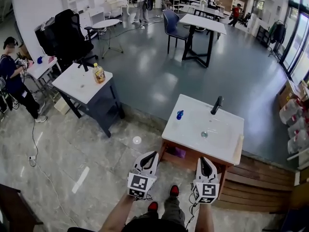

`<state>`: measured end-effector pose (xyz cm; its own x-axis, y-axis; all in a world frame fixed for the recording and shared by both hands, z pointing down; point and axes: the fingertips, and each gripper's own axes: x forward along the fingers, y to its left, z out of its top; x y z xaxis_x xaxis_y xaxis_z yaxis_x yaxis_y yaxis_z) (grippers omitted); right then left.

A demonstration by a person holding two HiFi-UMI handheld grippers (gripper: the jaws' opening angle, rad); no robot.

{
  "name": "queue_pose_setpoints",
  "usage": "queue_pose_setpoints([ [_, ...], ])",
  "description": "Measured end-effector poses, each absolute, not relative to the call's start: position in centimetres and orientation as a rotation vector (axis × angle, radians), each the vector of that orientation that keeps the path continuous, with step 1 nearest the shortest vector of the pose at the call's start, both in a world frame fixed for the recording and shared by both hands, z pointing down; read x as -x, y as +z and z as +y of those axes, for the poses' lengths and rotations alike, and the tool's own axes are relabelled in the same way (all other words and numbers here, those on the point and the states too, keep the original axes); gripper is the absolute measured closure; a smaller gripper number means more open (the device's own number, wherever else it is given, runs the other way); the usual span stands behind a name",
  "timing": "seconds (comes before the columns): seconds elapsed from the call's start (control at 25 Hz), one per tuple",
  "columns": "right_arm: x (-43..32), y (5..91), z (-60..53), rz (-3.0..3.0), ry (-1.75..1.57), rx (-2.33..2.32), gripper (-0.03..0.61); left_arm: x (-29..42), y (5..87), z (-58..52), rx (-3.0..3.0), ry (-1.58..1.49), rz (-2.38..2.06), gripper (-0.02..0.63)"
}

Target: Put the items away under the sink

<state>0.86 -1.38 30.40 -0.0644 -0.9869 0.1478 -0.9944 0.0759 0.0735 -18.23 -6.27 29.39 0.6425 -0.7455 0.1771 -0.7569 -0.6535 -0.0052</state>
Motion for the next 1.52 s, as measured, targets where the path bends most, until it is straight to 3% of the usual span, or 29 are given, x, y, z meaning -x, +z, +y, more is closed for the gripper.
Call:
queue_pose_setpoints([
  [0.92, -1.5, 36.8, -23.0, -2.426, 0.160, -1.641, 0.534, 14.3, 35.4, -21.9, -2.529, 0.361, -1.499, 0.607],
  [1.4, -0.5, 41.1, -27.4, -2.517, 0.227, -1.517, 0.531, 14.0, 38.5, -24.8, -2.424, 0.416, -1.553, 0.607],
  [1.52, -0.1, 41.7, -28.2, -2.536, 0.230, -1.483, 0.420, 14.2, 38.9, -25.2, -2.406, 0.422, -1.563, 0.607],
])
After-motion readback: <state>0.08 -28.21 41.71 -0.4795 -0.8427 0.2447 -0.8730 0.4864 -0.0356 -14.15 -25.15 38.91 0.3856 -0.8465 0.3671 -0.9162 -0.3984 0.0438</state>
